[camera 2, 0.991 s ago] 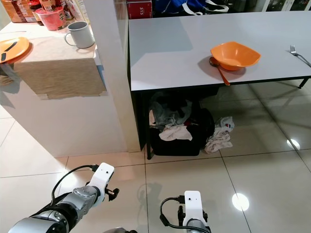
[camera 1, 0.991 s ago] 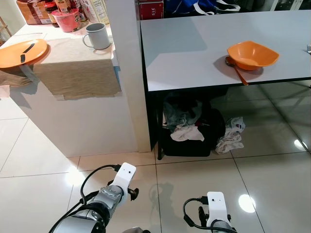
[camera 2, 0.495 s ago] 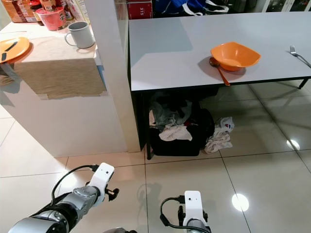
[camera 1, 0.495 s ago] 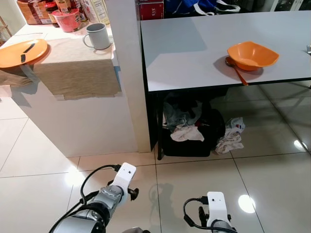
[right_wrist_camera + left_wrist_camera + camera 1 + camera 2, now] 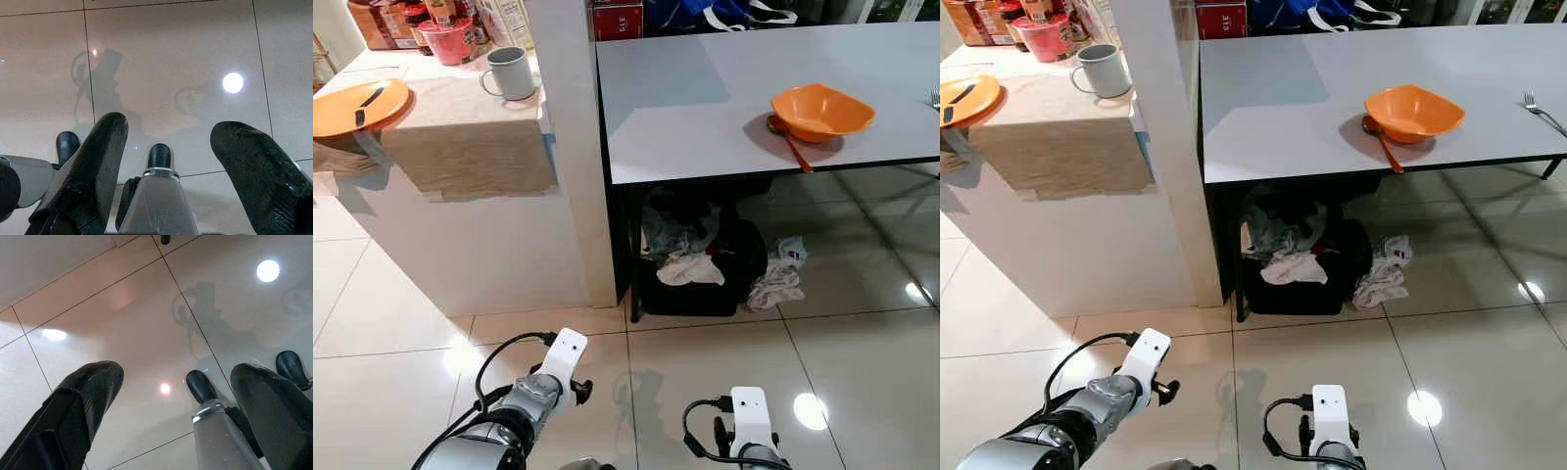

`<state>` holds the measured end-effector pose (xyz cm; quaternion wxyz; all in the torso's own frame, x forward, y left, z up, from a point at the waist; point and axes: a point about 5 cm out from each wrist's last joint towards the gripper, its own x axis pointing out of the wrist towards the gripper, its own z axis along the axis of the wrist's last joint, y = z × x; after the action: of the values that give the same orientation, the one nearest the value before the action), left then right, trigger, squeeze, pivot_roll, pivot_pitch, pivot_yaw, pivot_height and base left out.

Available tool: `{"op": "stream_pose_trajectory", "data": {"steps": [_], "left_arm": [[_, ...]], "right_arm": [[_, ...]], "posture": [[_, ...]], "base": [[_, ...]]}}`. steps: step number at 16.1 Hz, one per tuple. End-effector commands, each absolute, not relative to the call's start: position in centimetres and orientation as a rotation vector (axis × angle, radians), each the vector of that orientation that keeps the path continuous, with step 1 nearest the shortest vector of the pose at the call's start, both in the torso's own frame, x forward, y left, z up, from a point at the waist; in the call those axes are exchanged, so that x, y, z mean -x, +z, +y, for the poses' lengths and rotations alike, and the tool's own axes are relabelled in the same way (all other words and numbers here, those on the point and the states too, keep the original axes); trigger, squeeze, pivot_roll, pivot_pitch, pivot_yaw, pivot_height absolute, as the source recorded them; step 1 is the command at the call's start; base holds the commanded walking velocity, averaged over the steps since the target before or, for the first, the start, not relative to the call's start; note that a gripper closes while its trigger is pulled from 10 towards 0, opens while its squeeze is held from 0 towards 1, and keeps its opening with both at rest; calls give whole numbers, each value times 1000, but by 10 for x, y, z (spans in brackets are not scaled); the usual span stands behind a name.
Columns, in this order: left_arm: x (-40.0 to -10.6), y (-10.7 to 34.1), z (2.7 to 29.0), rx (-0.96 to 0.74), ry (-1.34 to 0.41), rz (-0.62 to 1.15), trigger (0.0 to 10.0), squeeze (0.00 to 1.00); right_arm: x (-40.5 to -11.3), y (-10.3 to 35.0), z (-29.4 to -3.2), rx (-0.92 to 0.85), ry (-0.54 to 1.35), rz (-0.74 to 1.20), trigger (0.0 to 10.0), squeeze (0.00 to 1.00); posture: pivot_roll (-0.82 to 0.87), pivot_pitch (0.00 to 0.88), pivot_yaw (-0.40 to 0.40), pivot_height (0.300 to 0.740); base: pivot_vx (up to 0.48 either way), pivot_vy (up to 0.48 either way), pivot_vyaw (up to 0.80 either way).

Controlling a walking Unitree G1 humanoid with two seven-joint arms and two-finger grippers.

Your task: Setting the table

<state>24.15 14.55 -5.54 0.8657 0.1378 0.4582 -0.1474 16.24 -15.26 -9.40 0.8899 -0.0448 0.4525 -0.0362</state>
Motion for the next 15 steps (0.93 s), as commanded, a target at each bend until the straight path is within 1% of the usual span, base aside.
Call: {"op": "stream_pose_trajectory", "data": {"steps": [1,15], "left_arm": [[-243,-54,147,-294,-297,961,10000,0],[-242,-55,147,-287,-296,970,10000,0]], "right_arm": [[-161,-95,-152,98,-72,954,10000,0],[-160,-96,-152,98,-79,960,10000,0]], "posture": [[-1,0,73,740],[-3,0,73,740]], "base": [[0,0,0],[0,0,0]]}}
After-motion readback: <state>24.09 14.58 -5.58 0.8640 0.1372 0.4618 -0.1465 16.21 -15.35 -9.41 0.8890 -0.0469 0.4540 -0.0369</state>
